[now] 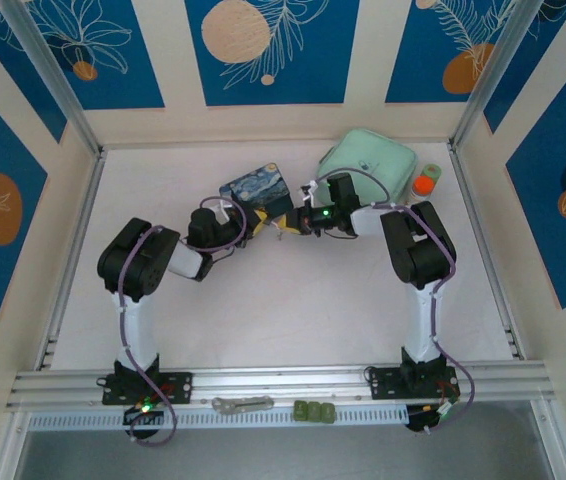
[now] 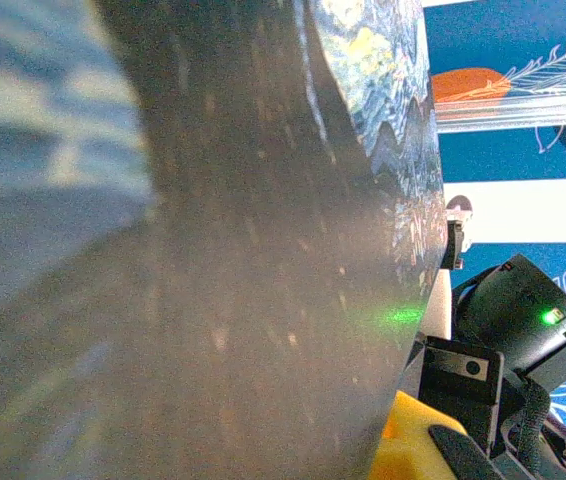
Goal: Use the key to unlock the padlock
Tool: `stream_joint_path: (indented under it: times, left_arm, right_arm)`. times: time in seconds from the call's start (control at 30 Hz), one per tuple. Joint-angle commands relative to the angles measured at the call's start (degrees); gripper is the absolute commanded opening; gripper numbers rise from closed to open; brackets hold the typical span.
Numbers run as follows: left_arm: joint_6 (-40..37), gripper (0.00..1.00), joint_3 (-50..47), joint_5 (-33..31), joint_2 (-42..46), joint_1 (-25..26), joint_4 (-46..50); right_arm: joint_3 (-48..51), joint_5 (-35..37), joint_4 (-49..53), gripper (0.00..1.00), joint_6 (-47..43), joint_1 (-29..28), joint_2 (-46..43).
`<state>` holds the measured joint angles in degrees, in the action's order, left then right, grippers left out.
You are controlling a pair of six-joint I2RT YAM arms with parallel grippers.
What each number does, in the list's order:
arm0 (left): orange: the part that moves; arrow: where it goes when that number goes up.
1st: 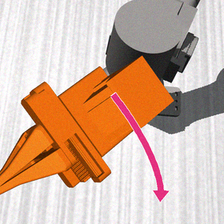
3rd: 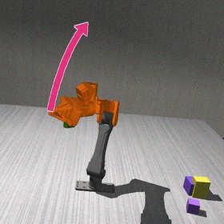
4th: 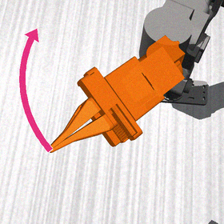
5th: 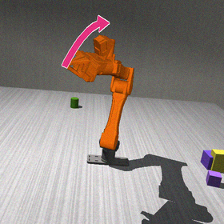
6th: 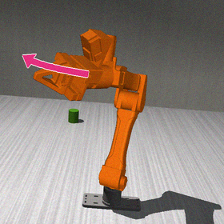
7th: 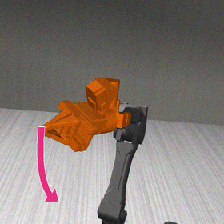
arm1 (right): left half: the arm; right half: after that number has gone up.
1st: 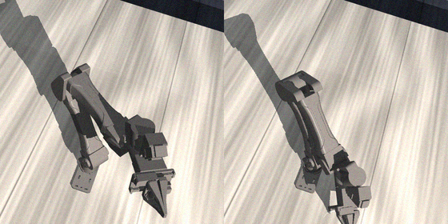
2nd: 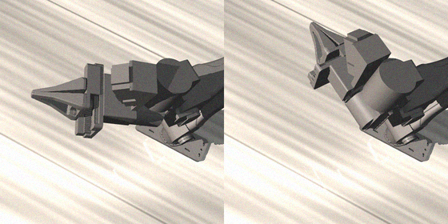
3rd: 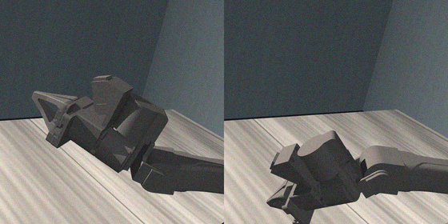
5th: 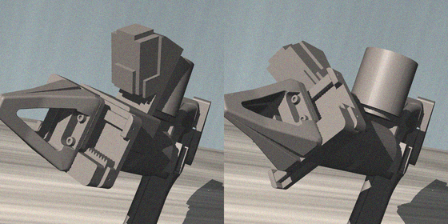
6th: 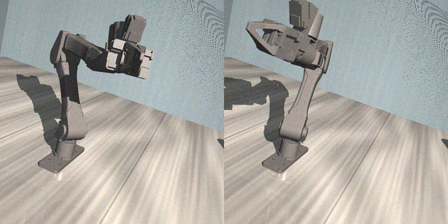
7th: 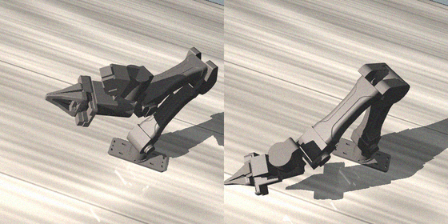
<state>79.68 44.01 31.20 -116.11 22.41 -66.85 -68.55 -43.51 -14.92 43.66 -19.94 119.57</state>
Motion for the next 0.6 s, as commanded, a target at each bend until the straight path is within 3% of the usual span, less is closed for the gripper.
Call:
stream_joint_path:
  times: [0.0,0.2,0.37,0.57]
  left_arm:
    - [0.76,0.0,0.55,17.92,0.02,4.74,-4.88]
    - [0.89,0.0,0.8,19.1,-0.21,4.66,-5.31]
    - [1.27,0.0,1.34,21.59,-0.08,4.65,-5.54]
    - [0.85,0.0,0.77,19.68,0.54,4.74,-6.01]
  right_arm:
    - [0.2,7.81,-9.33,0.0,4.96,-0.45,-1.66]
    - [2.2,8.14,-15.75,0.0,10.44,-0.36,-1.36]
    - [1.21,8.26,-14.15,0.0,8.76,-0.17,-1.01]
    - [0.27,11.13,-12.15,0.0,10.93,-2.53,-1.31]
